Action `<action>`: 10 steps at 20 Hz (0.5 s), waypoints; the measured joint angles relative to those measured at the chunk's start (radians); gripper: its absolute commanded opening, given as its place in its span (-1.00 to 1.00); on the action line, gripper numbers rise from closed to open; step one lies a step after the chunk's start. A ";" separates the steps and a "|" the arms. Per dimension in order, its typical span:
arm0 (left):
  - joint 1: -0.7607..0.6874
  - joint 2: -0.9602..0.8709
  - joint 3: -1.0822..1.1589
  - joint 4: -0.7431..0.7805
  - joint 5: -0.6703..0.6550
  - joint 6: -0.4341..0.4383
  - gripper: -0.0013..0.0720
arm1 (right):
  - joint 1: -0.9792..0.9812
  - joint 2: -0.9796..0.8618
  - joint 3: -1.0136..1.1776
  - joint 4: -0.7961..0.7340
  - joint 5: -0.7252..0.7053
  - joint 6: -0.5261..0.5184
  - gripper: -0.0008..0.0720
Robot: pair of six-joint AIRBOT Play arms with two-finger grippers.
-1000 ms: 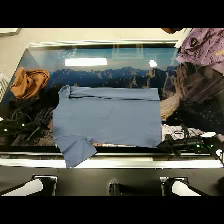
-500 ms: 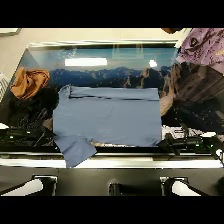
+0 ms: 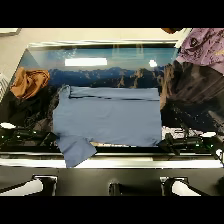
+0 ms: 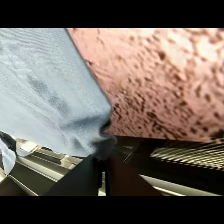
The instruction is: Fold the clothes and pants, and hang the long-sleeved shirts on hangers.
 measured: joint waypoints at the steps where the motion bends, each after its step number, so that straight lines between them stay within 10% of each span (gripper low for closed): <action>1: -0.008 -0.002 0.003 0.000 0.003 -0.001 -0.92 | 0.000 0.000 0.001 0.002 0.002 -0.006 -0.91; 10: -0.111 0.056 0.342 -0.004 0.043 -0.078 -0.92 | 0.266 0.000 0.459 -0.040 0.008 0.070 -0.91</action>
